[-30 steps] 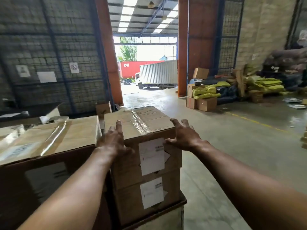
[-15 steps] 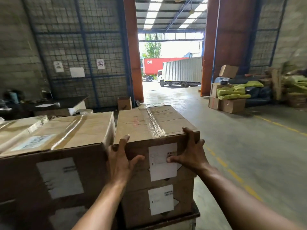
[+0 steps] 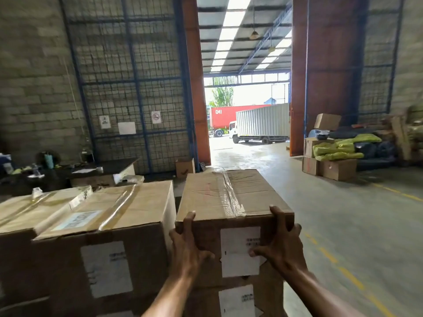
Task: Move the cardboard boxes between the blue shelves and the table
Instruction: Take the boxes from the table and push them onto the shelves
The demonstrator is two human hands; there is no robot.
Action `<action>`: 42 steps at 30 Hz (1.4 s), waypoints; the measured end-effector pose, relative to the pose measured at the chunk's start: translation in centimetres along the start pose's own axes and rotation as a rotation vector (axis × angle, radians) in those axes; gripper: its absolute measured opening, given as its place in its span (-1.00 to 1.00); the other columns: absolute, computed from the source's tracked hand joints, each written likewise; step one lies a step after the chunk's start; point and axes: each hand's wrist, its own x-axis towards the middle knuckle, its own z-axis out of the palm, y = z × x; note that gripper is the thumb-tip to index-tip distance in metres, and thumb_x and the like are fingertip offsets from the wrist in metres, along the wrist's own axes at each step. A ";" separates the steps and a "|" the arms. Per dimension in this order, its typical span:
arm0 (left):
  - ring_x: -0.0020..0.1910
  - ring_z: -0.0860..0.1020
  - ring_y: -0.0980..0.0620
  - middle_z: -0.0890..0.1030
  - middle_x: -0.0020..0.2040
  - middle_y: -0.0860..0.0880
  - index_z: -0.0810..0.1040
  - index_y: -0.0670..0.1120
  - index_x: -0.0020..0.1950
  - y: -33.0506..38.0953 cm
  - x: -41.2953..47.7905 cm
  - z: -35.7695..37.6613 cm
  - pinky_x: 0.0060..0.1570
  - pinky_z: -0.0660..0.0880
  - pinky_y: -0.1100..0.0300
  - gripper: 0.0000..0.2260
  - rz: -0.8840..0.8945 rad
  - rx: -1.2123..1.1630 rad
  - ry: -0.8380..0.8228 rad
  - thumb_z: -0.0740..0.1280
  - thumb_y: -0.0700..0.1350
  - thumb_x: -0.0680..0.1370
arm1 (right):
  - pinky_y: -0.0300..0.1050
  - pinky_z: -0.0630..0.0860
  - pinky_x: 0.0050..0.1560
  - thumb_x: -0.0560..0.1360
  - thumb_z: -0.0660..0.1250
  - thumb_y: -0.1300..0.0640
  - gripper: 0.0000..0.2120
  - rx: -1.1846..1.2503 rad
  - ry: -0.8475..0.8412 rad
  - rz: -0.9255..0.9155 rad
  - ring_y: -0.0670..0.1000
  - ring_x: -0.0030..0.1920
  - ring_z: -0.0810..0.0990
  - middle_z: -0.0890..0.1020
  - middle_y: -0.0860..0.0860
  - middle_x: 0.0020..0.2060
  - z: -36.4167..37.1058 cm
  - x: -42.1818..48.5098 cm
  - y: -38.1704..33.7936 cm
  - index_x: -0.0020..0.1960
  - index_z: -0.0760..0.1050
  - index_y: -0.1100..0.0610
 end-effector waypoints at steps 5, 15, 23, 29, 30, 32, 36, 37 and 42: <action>0.26 0.43 -0.15 0.27 0.31 -0.12 0.00 0.28 0.43 3.3 1.3 -2.2 0.16 0.50 -0.09 0.00 0.146 -0.032 0.010 0.62 0.06 0.24 | 0.08 0.55 0.05 0.08 0.70 -0.08 0.13 -0.006 0.088 -0.017 0.29 0.16 0.47 0.29 0.13 0.19 -3.6 0.8 -2.6 0.49 0.13 -0.11; 0.22 0.45 -0.20 0.31 0.32 -0.17 0.09 0.23 0.47 10.0 7.1 -16.5 0.13 0.51 -0.15 -0.23 0.364 -0.062 0.335 0.44 -0.21 0.44 | -0.09 0.45 0.04 0.09 0.72 0.02 0.13 0.121 0.265 -0.228 0.08 0.15 0.41 0.29 0.04 0.18 -9.6 6.1 -18.1 0.49 0.15 -0.14; 0.03 0.52 -0.25 0.38 0.20 -0.22 0.07 0.32 0.38 3.7 7.6 -31.2 -0.10 0.55 -0.16 -0.22 0.287 0.116 0.531 0.40 -0.27 0.42 | -0.36 0.28 -0.48 0.14 0.69 0.12 -0.09 0.360 0.095 -0.173 -0.16 -0.11 0.32 0.21 -0.09 -0.03 -2.0 4.9 -31.6 0.33 0.26 -0.15; 0.10 0.51 -0.30 0.37 0.23 -0.22 -0.01 0.39 0.33 -3.4 3.5 -42.3 -0.02 0.54 -0.20 -0.12 0.087 0.255 0.685 0.56 -0.10 0.36 | 0.00 0.48 -0.04 0.10 0.70 0.01 0.12 0.412 -0.003 -0.419 0.20 0.10 0.50 0.29 0.07 0.16 6.3 0.1 -42.2 0.42 0.07 -0.34; 0.12 0.50 -0.31 0.36 0.24 -0.23 -0.01 0.39 0.34 -4.6 2.3 -44.1 0.00 0.54 -0.22 -0.10 0.051 0.286 0.710 0.58 -0.09 0.34 | 0.10 0.49 -0.02 0.11 0.70 0.00 0.11 0.421 -0.045 -0.433 0.29 0.12 0.51 0.30 0.13 0.18 7.6 -1.3 -44.0 0.41 0.05 -0.36; 0.15 0.48 -0.34 0.34 0.28 -0.24 0.02 0.34 0.35 -6.7 -0.1 -47.4 0.03 0.51 -0.26 -0.05 -0.007 0.343 0.752 0.63 -0.06 0.26 | 0.17 0.52 -0.01 0.16 0.68 -0.01 0.06 0.450 -0.128 -0.469 0.37 0.11 0.51 0.31 0.22 0.21 9.9 -3.8 -47.0 0.40 0.06 -0.34; 0.17 0.47 -0.35 0.36 0.31 -0.24 0.00 0.33 0.37 -10.6 -5.1 -53.0 0.03 0.52 -0.26 0.08 -0.101 0.472 0.810 0.68 0.03 0.12 | 0.16 0.52 -0.09 0.23 0.64 -0.05 -0.01 0.546 -0.251 -0.551 0.37 0.11 0.50 0.30 0.21 0.20 14.8 -8.7 -52.2 0.39 0.04 -0.34; 0.20 0.45 -0.34 0.36 0.32 -0.23 -0.02 0.35 0.37 -11.5 -6.5 -54.2 0.04 0.50 -0.27 0.10 -0.141 0.507 0.846 0.68 0.04 0.10 | 0.18 0.53 -0.07 0.24 0.64 -0.04 -0.01 0.574 -0.300 -0.580 0.37 0.11 0.50 0.30 0.21 0.20 16.0 -10.0 -53.6 0.40 0.03 -0.34; 0.16 0.48 -0.29 0.38 0.25 -0.23 -0.02 0.33 0.38 -13.4 -13.7 -57.9 0.00 0.53 -0.23 0.11 -0.386 0.663 1.009 0.69 0.00 0.11 | 0.23 0.54 0.02 0.24 0.65 -0.05 0.00 0.706 -0.526 -0.705 0.38 0.16 0.47 0.30 0.23 0.25 19.7 -16.0 -59.2 0.44 0.04 -0.30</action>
